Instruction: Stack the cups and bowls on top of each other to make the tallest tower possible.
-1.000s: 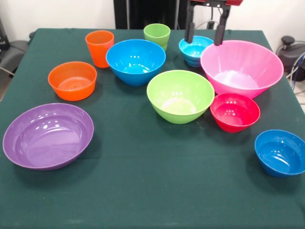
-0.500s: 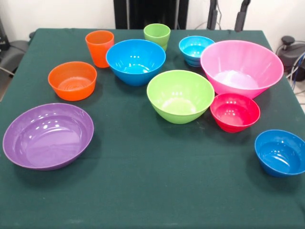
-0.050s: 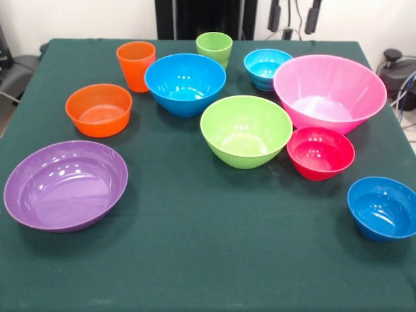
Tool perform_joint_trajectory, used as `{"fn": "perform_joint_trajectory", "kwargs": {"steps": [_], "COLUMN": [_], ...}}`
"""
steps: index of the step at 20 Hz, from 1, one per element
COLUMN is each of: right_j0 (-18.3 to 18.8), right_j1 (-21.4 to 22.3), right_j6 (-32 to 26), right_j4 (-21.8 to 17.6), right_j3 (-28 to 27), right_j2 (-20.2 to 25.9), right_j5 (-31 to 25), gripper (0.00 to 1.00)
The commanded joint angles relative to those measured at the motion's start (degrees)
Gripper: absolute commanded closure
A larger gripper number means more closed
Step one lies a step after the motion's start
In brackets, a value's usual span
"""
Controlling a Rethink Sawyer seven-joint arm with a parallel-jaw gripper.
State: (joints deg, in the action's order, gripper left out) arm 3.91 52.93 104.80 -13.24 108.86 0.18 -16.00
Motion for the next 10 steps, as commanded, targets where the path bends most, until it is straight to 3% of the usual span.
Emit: {"fn": "perform_joint_trajectory", "kwargs": {"steps": [1,10], "right_j0": [0.44,0.15], "right_j1": [-1.97,-1.93], "right_j6": [6.27,3.71], "right_j4": [-1.14,-1.36], "right_j3": [4.29,1.15], "right_j2": [3.82,3.29], "right_j5": [3.96,-1.15], "gripper": [0.00,0.00]}}
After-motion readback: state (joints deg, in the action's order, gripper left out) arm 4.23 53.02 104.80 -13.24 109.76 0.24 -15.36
